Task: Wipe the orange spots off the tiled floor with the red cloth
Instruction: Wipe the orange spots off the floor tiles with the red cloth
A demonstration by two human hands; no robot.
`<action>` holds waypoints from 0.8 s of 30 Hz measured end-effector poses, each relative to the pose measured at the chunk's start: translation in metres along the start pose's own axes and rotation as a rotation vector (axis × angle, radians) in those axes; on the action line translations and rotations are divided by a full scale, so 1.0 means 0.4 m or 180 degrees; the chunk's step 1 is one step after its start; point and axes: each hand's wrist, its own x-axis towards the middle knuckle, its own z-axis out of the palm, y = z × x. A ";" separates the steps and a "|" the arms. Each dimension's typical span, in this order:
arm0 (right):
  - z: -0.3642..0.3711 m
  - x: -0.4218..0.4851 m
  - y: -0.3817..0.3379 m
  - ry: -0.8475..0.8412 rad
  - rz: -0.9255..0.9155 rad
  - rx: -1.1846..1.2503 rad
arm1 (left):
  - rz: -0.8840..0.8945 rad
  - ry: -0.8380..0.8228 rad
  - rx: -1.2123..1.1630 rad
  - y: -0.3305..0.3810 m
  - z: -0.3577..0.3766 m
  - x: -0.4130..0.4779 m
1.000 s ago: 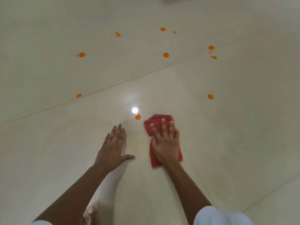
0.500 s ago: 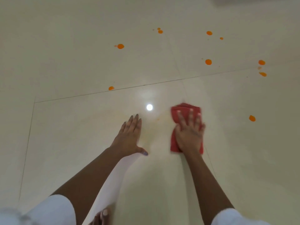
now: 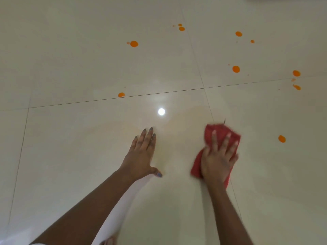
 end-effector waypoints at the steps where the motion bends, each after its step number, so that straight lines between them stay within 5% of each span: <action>1: 0.009 -0.077 -0.027 -0.0116 -0.0150 0.0028 | -0.0007 -0.0022 0.0022 0.001 -0.002 0.001; 3: 0.029 -0.146 -0.114 -0.0299 -0.0839 0.0057 | 0.0005 -0.0028 0.0049 -0.004 -0.004 0.001; 6: 0.020 0.050 -0.199 -0.0596 -0.1741 -0.0147 | 0.0047 0.0024 -0.0014 -0.011 -0.013 0.012; 9: 0.001 0.232 -0.069 -0.0357 -0.0721 -0.0281 | 0.0019 0.0000 0.0004 -0.004 -0.012 0.016; 11: -0.007 0.192 0.025 -0.0097 -0.0002 -0.0033 | -0.0028 0.0005 0.0025 0.001 -0.007 0.016; 13: 0.001 0.040 0.004 -0.0053 0.0076 0.0018 | -0.0043 -0.0007 0.0013 0.001 -0.005 0.011; 16: 0.035 -0.106 -0.140 -0.0256 -0.0986 0.0015 | -0.0002 0.0025 0.0013 -0.004 -0.010 0.019; 19: 0.026 0.054 -0.240 -0.0501 -0.1910 -0.0076 | 0.0002 0.0001 0.0067 -0.015 -0.020 0.025; 24: -0.001 0.180 0.026 -0.0172 -0.0082 -0.0043 | -0.0036 -0.0028 0.0107 -0.008 -0.010 0.023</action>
